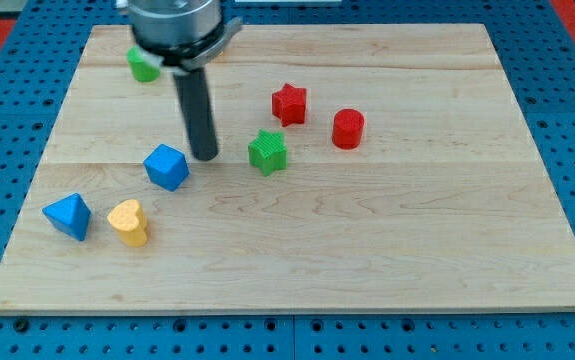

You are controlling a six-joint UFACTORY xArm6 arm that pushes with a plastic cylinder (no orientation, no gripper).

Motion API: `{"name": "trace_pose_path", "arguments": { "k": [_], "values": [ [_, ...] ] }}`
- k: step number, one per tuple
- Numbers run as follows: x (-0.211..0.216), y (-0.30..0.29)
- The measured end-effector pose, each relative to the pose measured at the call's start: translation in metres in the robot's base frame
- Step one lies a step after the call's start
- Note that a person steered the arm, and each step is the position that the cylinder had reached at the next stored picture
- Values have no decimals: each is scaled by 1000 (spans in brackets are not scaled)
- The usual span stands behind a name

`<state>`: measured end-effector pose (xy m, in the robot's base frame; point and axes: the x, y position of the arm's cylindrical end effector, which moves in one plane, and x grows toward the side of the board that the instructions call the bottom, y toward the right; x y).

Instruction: Move the green star to the right side of blue blocks

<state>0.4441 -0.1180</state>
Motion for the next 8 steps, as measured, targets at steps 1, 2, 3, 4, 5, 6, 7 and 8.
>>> {"name": "trace_pose_path", "arguments": {
  "k": [1,2,3,4,5,6,7,8],
  "values": [
    [38,-68],
    [39,-23],
    [54,65],
    [52,141],
    [8,153],
    [-23,139],
    [-8,74],
    [-7,0]
  ]
}}
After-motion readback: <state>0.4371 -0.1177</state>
